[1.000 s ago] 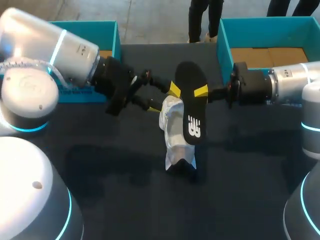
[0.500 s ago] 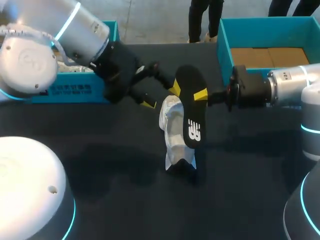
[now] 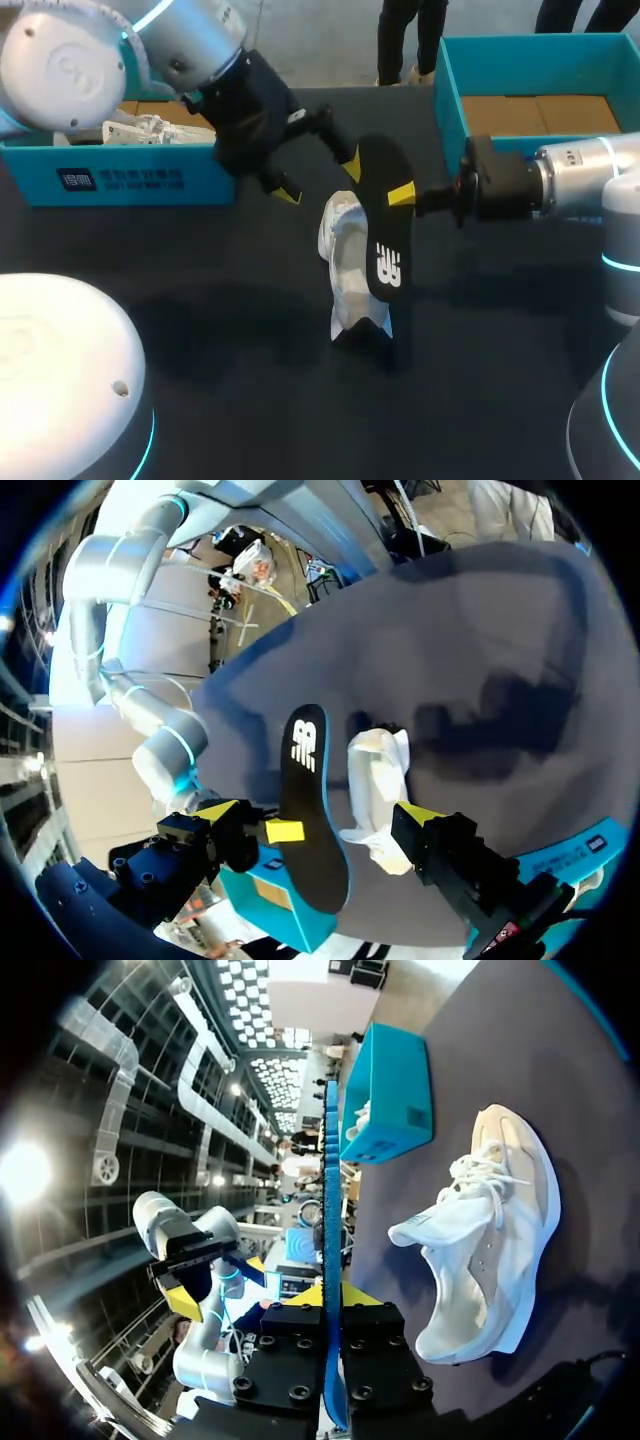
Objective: Take the shoe out of the shoebox, open the shoe tongue, remove and reinsert the insole, then place the shoe into the shoebox
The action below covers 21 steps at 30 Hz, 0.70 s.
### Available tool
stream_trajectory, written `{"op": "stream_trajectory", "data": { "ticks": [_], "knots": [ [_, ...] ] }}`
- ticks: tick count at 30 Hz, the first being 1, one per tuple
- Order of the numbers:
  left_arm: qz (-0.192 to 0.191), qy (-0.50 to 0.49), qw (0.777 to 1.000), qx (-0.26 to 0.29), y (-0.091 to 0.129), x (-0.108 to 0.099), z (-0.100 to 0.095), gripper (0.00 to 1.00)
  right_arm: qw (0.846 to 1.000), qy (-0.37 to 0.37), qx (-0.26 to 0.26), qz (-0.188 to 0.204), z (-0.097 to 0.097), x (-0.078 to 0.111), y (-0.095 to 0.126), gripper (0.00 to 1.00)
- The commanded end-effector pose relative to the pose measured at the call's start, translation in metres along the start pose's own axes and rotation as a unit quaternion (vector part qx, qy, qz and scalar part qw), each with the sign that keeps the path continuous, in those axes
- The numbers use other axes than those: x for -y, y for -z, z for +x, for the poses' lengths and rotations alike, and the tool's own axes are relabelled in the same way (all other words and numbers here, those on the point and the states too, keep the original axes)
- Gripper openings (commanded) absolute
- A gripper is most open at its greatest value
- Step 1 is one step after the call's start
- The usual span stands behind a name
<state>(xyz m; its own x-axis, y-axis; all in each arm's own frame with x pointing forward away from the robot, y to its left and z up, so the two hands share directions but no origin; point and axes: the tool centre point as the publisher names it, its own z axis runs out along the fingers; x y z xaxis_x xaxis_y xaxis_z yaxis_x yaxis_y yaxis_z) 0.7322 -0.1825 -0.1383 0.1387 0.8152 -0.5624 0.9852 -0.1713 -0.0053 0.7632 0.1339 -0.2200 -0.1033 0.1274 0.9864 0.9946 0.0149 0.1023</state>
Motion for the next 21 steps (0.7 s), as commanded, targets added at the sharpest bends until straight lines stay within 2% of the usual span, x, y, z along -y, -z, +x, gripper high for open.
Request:
{"op": "stream_trajectory", "data": {
  "ticks": [1, 7, 12, 21],
  "knots": [
    [-0.002, 0.020, 0.996, -0.091, 0.002, -0.002, -0.004, 1.00, 1.000, 0.000, 0.001, -0.002, -0.002, 0.002, -0.003, 0.00],
    [0.017, 0.065, 0.989, -0.131, 0.005, -0.002, -0.004, 1.00, 1.000, -0.001, 0.000, 0.001, -0.004, 0.001, -0.007, 0.00],
    [0.010, 0.064, 0.988, -0.141, 0.003, -0.010, -0.005, 1.00, 1.000, -0.001, -0.001, 0.004, -0.006, 0.000, -0.010, 0.00],
    [0.021, 0.059, 0.984, -0.168, 0.001, -0.020, -0.013, 1.00, 1.000, -0.002, 0.001, 0.007, -0.008, 0.000, -0.015, 0.00]
  ]
}}
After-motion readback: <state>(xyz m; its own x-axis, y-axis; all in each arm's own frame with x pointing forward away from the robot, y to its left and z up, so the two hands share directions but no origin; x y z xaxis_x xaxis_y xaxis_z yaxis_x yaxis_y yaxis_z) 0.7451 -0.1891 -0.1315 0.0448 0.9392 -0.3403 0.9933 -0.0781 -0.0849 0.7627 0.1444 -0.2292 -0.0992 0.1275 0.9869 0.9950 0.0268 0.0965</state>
